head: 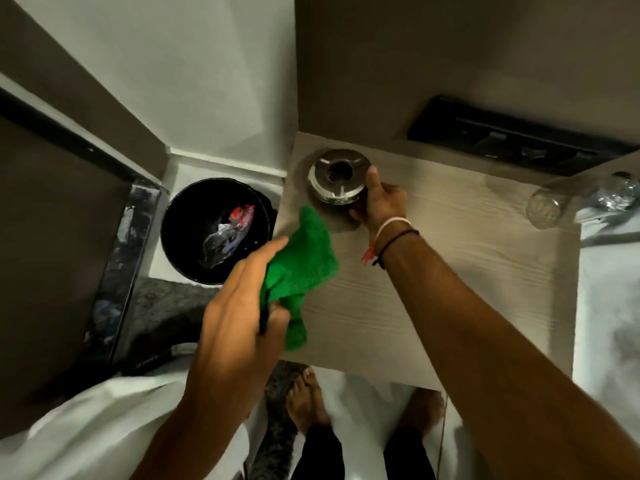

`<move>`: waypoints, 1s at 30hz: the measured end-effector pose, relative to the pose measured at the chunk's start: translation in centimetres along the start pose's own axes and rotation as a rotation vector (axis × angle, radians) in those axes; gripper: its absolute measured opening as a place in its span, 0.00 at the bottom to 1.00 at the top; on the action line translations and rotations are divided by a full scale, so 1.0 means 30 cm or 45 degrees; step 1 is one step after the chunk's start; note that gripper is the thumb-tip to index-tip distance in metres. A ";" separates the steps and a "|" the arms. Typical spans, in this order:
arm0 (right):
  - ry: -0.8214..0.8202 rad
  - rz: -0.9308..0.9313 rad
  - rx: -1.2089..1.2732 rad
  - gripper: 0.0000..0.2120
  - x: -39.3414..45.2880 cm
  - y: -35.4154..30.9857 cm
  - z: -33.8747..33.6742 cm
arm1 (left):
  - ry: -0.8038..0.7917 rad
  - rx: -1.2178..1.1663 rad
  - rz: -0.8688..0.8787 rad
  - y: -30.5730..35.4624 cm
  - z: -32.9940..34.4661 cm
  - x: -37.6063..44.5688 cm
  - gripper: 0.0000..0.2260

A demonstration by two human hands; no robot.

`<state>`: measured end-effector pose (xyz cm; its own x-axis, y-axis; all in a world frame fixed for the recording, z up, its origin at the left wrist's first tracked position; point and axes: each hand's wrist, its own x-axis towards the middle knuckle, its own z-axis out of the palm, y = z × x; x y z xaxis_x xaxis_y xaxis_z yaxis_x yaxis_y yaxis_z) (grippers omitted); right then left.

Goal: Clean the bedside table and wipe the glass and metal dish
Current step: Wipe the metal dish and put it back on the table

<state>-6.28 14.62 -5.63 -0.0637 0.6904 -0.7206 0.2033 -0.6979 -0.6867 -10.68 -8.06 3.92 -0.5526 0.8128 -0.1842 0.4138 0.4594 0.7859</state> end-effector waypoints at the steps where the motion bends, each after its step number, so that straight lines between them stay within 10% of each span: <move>1: 0.007 -0.012 -0.020 0.16 0.017 -0.003 0.011 | 0.012 -0.013 -0.030 -0.006 -0.005 0.007 0.22; 12: 0.109 -0.093 0.010 0.06 0.062 0.029 -0.060 | -0.032 0.064 -0.036 0.035 0.019 0.046 0.30; 18: 0.256 -0.841 -0.682 0.19 -0.126 0.047 -0.416 | -0.139 0.216 0.303 0.236 0.168 0.055 0.31; 23: 0.784 -1.130 -0.990 0.24 -0.240 0.049 -0.882 | -0.150 0.415 0.836 0.514 0.417 0.050 0.26; 30: 1.485 -0.919 -0.817 0.22 -0.435 0.063 -1.606 | -0.235 0.306 1.443 0.987 0.885 -0.136 0.20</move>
<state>42.00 13.46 7.11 0.3911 0.8133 0.4308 0.8665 -0.1675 -0.4702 23.04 11.73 12.29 0.3249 0.8310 0.4516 0.7388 -0.5211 0.4274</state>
